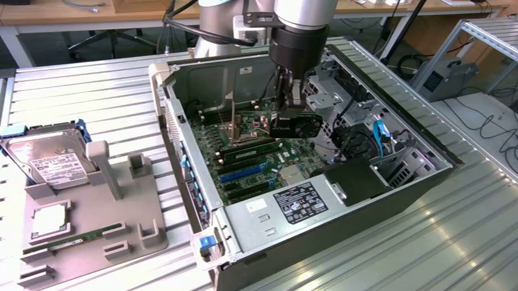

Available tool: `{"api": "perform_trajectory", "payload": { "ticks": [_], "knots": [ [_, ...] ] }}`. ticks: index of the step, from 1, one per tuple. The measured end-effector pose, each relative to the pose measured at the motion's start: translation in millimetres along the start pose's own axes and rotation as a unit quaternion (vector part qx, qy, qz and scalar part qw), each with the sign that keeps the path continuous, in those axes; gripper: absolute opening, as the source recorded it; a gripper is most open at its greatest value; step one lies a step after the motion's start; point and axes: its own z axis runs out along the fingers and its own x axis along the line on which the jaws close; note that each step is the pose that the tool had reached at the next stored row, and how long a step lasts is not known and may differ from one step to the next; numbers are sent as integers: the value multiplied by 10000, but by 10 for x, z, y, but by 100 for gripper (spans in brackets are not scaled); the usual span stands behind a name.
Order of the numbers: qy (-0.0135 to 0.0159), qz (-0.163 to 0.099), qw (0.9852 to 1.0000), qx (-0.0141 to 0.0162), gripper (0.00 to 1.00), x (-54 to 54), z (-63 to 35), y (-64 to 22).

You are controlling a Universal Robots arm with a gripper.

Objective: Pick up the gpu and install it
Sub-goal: 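Insert the gpu into the slot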

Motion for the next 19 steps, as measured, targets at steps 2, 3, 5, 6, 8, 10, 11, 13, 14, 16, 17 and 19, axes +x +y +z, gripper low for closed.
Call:
{"api": "perform_trajectory", "payload": {
  "ticks": [2,3,5,6,8,10,11,13,14,16,17,19],
  "knots": [
    [-2,-35,10000,1,26,0,0,0],
    [-3,-53,10000,2,26,0,0,0],
    [-5,-89,10000,4,26,0,0,0],
    [-7,-128,9999,5,26,0,0,0],
    [-9,-165,9999,7,26,0,0,0],
    [-12,-206,9998,8,26,0,0,0],
    [-13,-225,9997,9,26,0,0,0],
    [-14,-259,9997,10,26,0,0,0],
    [-15,-275,9996,11,26,0,0,0],
    [-18,-314,9995,12,26,0,0,0],
    [-19,-335,9994,13,26,0,0,0],
    [-22,-387,9992,15,26,0,0,0]
  ]
}}
